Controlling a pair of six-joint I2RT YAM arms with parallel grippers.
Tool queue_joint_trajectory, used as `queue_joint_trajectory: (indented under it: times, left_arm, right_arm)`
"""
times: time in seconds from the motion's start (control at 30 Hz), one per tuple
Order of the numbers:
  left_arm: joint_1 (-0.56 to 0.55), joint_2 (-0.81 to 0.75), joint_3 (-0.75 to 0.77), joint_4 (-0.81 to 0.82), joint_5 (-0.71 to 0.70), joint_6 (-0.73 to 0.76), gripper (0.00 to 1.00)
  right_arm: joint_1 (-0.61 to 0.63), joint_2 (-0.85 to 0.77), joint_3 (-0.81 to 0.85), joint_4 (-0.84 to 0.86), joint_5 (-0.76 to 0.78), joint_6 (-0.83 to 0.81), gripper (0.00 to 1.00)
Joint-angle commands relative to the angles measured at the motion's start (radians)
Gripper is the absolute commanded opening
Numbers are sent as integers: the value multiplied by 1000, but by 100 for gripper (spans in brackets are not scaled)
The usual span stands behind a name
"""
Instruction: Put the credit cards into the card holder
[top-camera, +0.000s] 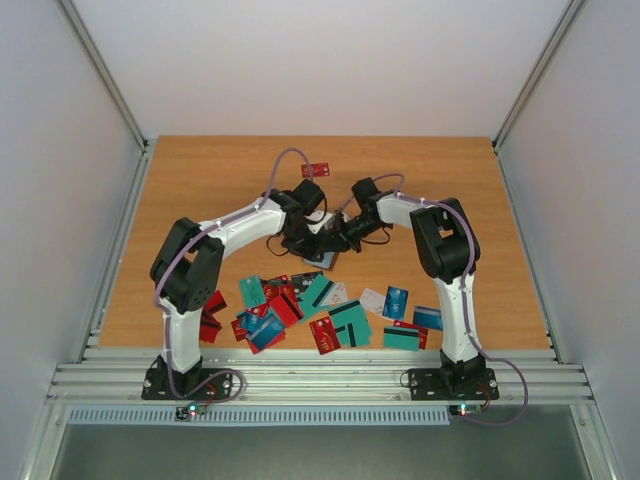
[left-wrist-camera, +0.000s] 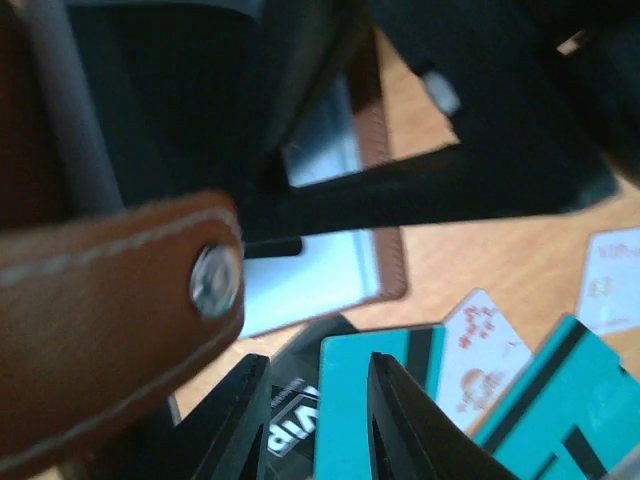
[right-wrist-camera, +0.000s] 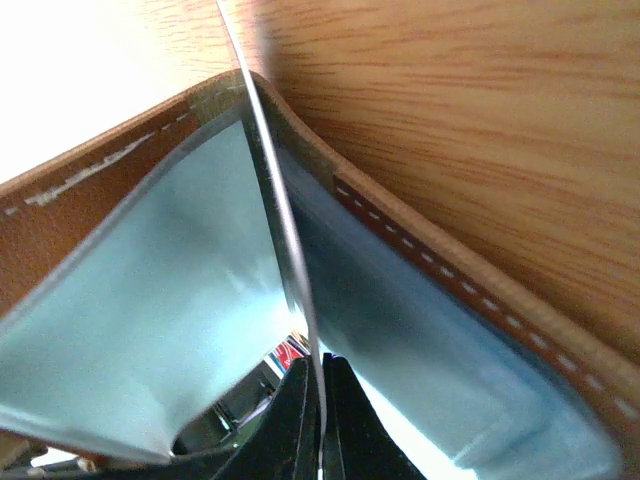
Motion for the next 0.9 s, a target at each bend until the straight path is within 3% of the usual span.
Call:
queue_joint_trajectory:
  times: [0.0,0.17,0.27,0.6,0.77,0.87]
  left_arm:
    - [1,-21,13,56,-169,-26,29]
    - [26,-38,10,77,-220,-56,29]
    - [67,-13,24,77,-174,-75,29]
    - [231,68,-4,237,306,-116,33]
    - [246,102,17,299,473,-160,34]
    - [247,134,23,312,502,-170,34]
  right_arm:
    - [7,24,-56,-66,83,-17,1]
    - [7,27,-98,-50,88,-45,1]
    - [7,25,-128,-22,81,-54,1]
    - [6,2,-163,42,42,-70,1]
    - [4,-15,-145,28,32,-92,1]
    - [2,-23,-129,11,30,-112,1]
